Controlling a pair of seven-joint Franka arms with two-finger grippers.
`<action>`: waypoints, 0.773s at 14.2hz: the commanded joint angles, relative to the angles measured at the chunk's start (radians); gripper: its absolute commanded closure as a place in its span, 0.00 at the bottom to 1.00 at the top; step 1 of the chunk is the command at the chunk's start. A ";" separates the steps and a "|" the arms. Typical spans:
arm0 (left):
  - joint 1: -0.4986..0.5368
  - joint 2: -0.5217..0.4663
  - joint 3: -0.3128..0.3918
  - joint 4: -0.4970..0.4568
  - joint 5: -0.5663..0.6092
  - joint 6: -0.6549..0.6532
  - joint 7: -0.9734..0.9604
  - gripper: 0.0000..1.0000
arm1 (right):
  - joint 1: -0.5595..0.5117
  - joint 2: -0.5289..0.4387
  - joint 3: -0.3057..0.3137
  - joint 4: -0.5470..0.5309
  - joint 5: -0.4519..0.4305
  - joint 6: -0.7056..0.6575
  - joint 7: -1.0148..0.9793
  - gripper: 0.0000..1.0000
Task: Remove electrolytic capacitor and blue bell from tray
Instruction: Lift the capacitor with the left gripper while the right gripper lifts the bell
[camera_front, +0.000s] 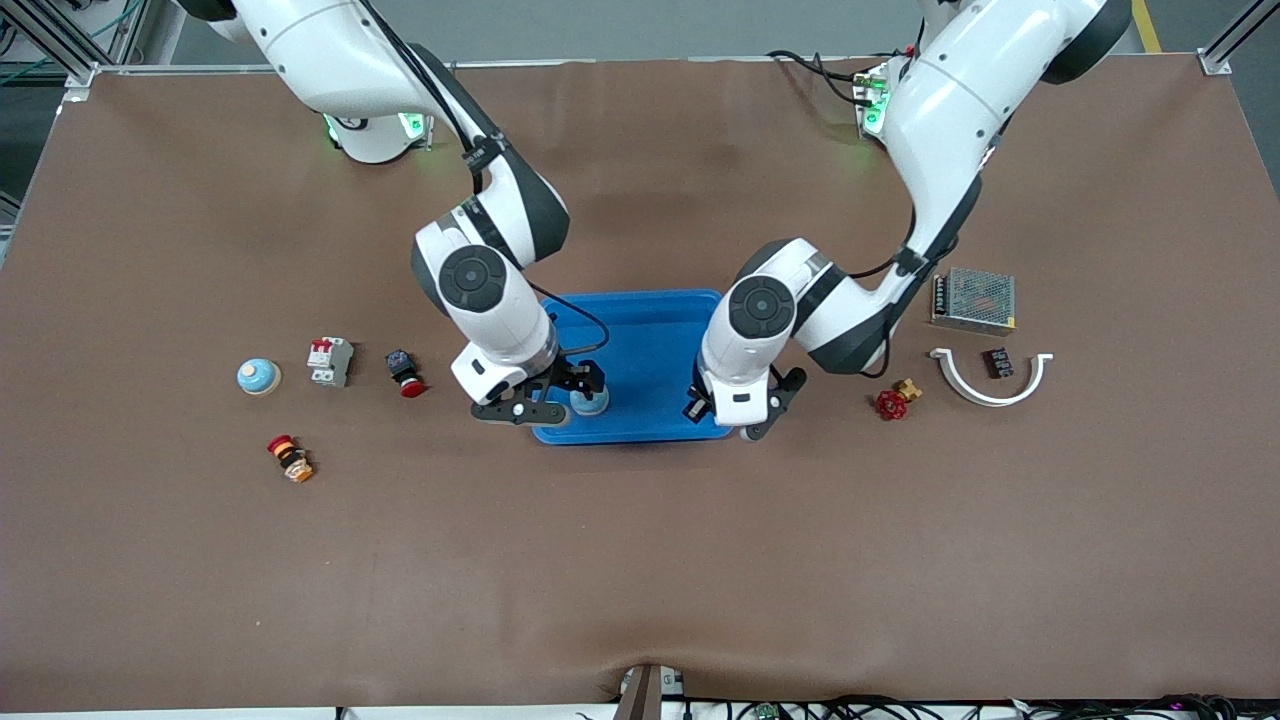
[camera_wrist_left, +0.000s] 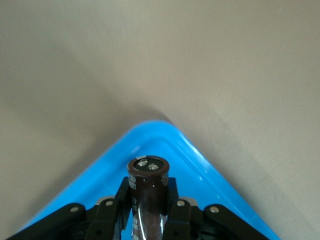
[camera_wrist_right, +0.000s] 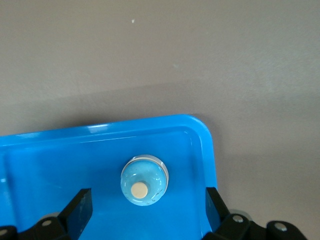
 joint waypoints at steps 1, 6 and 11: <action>0.056 -0.070 -0.010 -0.018 -0.006 -0.078 0.101 1.00 | 0.022 0.046 -0.015 0.029 -0.026 0.030 0.037 0.00; 0.206 -0.105 -0.066 -0.022 -0.017 -0.178 0.279 1.00 | 0.055 0.088 -0.020 0.029 -0.086 0.046 0.069 0.00; 0.329 -0.113 -0.094 -0.030 -0.017 -0.271 0.453 1.00 | 0.067 0.116 -0.020 0.031 -0.134 0.078 0.111 0.00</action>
